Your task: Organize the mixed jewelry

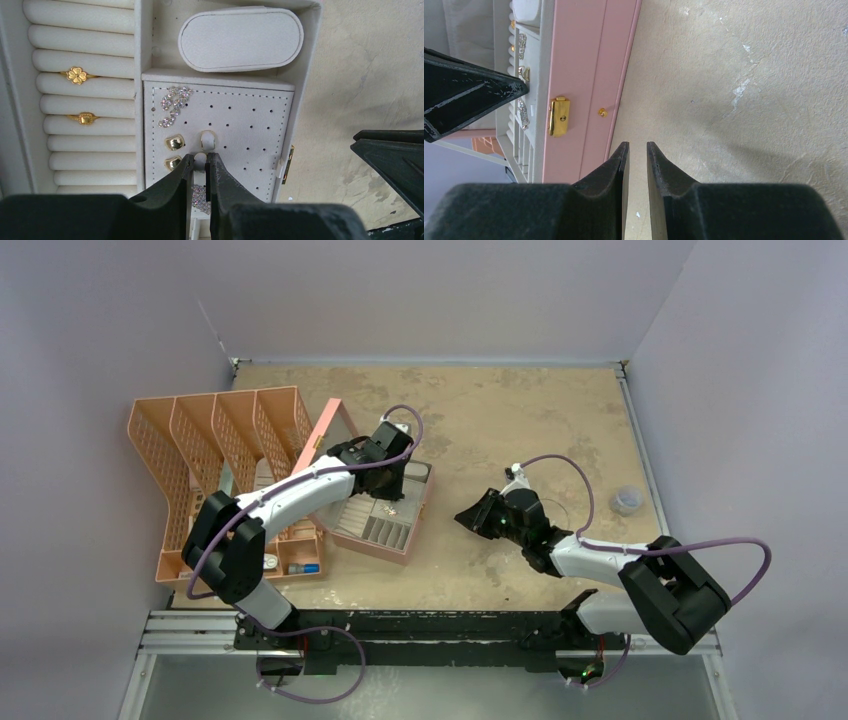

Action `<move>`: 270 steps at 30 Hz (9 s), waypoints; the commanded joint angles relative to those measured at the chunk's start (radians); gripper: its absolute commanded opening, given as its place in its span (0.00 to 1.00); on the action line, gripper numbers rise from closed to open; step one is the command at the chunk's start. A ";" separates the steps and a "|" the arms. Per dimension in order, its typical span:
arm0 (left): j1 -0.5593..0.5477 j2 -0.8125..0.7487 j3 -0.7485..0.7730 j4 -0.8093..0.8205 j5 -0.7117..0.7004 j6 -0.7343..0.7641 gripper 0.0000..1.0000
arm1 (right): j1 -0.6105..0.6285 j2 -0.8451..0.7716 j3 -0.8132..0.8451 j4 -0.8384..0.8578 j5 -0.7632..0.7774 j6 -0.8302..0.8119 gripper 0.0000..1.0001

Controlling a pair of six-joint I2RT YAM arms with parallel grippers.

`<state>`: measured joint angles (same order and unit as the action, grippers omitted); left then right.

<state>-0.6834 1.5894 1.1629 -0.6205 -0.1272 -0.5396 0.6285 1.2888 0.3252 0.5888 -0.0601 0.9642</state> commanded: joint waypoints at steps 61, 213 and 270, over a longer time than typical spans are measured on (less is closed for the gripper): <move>0.196 -0.304 0.298 -0.136 -0.281 0.205 0.82 | 0.004 -0.024 -0.008 0.038 0.034 -0.001 0.22; 0.280 -0.440 -0.237 0.294 0.803 -0.045 0.65 | 0.051 0.203 0.412 -1.013 0.186 -0.166 0.48; 0.147 -0.112 -0.074 0.501 0.839 -0.278 0.67 | 0.253 -0.330 0.185 -0.425 0.358 -0.257 0.00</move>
<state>-0.4923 1.3998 0.9890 -0.2142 0.7105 -0.8024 0.8772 1.0508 0.5476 0.0040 0.3214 0.7940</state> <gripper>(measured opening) 0.661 0.005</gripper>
